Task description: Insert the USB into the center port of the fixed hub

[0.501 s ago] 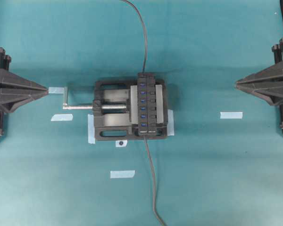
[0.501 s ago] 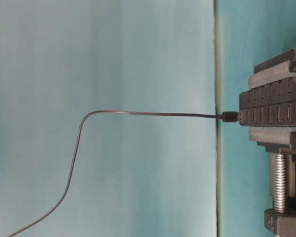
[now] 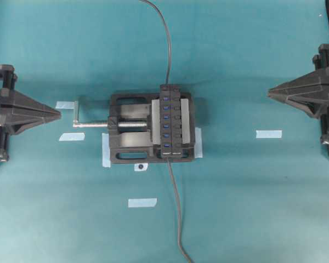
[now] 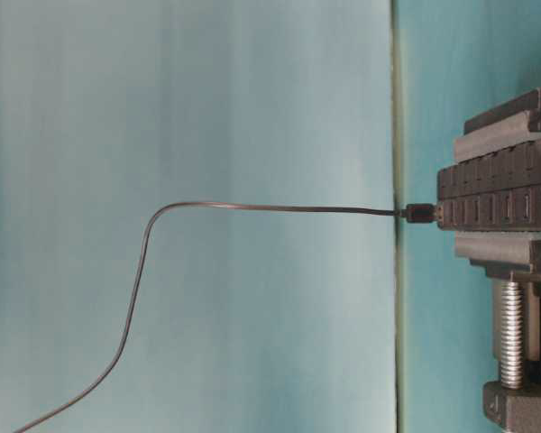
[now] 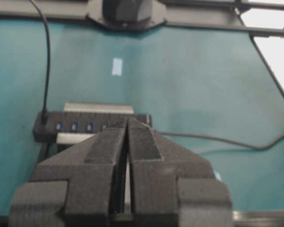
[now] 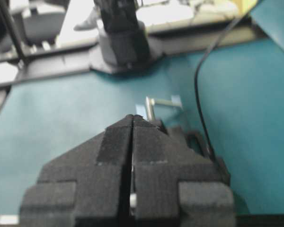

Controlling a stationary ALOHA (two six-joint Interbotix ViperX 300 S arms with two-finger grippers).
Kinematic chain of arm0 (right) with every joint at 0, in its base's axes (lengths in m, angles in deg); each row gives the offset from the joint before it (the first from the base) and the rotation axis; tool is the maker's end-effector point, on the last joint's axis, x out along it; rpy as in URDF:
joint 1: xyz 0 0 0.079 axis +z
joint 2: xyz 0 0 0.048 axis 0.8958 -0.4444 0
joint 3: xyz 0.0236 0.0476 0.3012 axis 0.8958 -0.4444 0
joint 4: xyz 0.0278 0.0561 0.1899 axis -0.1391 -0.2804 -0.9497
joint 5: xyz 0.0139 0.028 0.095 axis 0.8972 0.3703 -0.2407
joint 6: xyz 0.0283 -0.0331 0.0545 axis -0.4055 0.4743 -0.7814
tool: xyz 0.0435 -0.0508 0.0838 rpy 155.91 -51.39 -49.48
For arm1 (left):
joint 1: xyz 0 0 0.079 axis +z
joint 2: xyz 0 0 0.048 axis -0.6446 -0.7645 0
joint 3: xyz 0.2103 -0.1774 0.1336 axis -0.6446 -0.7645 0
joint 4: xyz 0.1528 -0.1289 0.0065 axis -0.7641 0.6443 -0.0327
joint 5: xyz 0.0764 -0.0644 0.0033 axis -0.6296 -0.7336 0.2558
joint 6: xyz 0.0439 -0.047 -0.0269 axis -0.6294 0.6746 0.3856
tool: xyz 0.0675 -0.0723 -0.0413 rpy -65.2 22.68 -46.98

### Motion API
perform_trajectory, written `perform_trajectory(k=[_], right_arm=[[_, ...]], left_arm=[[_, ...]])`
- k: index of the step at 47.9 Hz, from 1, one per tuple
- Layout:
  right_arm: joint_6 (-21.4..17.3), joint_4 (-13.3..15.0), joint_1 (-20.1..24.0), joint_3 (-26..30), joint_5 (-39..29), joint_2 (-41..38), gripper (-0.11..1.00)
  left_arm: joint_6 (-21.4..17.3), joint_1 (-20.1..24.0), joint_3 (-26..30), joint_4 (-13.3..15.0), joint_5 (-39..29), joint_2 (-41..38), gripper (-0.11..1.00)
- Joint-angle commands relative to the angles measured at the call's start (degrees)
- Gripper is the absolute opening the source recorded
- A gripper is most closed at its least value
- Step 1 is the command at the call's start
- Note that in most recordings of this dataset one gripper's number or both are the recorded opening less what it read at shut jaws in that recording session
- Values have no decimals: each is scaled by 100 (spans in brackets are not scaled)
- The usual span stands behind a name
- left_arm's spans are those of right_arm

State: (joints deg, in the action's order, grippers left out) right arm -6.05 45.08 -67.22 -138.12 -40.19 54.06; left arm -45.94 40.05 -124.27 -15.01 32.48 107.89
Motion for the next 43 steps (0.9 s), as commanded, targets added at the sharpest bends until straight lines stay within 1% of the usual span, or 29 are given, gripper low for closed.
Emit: perform_trajectory(k=[1, 7, 14, 27, 33, 43], right_arm=[[-62, -9, -158, 167, -264, -79, -1], [-70, -9, -369, 360, -729, -220, -1], [-53, 0, -466, 589, -1327, -483, -1], [-53, 176, -483, 1072, -1890, -1213, -1], [-53, 308, -519, 1318, -2232, -1564, -1], [-53, 334, -686, 1670, -2628, -2030, -1]], left_arm=[[9, 18, 158, 0, -158, -26, 0], [9, 9, 193, 0, -466, -26, 0], [9, 18, 202, 0, -571, -18, 0], [18, 18, 202, -9, -668, -35, 0], [26, 9, 211, -9, -905, -35, 0], [26, 9, 229, -9, -1099, -18, 0]])
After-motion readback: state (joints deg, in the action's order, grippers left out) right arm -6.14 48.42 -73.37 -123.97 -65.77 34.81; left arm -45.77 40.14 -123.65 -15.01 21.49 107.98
